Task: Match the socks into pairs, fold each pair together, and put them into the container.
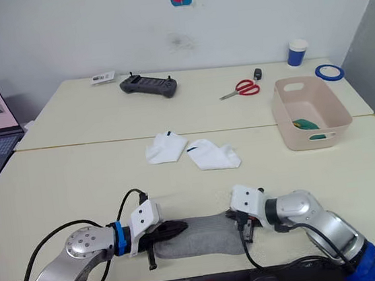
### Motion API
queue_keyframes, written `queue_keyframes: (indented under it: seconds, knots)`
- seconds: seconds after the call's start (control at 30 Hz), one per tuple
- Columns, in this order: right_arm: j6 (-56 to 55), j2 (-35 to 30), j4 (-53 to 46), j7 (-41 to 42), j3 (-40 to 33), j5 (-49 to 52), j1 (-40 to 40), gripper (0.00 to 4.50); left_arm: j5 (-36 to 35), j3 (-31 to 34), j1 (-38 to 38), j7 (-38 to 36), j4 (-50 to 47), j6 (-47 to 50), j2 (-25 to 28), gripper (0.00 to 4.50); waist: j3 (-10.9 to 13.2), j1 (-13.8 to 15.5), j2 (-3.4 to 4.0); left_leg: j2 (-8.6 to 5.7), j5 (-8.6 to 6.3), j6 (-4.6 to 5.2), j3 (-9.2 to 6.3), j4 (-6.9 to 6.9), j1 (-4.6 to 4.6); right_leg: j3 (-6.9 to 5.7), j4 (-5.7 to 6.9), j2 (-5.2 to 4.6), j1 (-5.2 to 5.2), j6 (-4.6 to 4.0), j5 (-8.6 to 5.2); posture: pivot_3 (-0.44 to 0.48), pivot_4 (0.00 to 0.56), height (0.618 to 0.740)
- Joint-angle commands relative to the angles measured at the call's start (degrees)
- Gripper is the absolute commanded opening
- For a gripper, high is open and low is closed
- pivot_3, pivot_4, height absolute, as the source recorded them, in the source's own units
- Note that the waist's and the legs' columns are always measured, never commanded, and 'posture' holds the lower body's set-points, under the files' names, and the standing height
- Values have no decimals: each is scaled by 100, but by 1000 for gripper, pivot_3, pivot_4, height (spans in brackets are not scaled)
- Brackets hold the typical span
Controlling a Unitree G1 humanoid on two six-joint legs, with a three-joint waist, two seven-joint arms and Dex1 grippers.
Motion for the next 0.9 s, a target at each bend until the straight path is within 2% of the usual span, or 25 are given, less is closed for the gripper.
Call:
queue_keyframes:
  seconds: [0.03, 0.13, 0.2, 0.37, 0.53, 0.73, 0.83, 0.9]
  knots:
    - [-246, -90, -180, 149, -502, 267, 229, 41, 75, 37, 137, -27, 77, -39, 24, 0, -1, -3, -1, 0, 0, 0, 0, 0, 5, 0, 0, 0, 8, -5, -2, 0, 150, 740]
    - [129, 285, -777, 216, -1005, 1209, 309, 41, -246, 261, 152, -506, -245, -408, 189, 0, 1, -25, -2, 1, 0, 0, -1, 3, 5, -1, 2, 0, 9, -11, -5, 0, 150, 740]
    - [207, 204, -1032, 401, -838, 1297, 352, 41, -341, 349, 40, -677, -431, -441, 296, 0, 2, -41, 1, 4, 0, 0, -2, 2, -3, 1, 6, 4, -2, 4, 5, 0, 150, 740]
    - [-24, 138, -986, 535, -16, 805, 329, 41, -385, 312, -213, -856, -506, -227, 408, 0, 3, -7, -1, 3, 0, 0, -4, 0, -9, -5, 2, 4, -7, 2, 3, 0, 150, 740]
    - [-264, -41, -590, 502, 488, 171, 416, 41, 286, -25, 67, -765, -22, -510, 485, 0, 4, -11, -1, 0, 0, 0, 3, 1, -9, 1, 0, 3, -9, 2, 3, 0, 150, 740]
    - [-237, -542, -567, 558, -84, 239, 807, 41, 664, -84, 307, -658, 412, -932, 489, 0, -5, -3, 5, 2, 0, 0, 0, 1, 0, -2, 2, 1, -1, -2, 0, 0, 150, 740]
    - [-186, -422, -1010, 515, -639, 774, 952, 41, 309, 28, 320, -653, 199, -920, 318, 0, -9, -5, 2, 1, 0, 0, 2, 2, 6, 0, 1, -1, 7, -19, -9, 0, 150, 740]
    - [257, -70, -1396, 222, -1072, 1350, 898, 41, -134, 214, 290, -674, -129, -606, 232, 0, -8, -13, 2, 2, 0, 0, 2, 3, 9, 0, 2, 0, 11, -19, -9, 0, 150, 740]
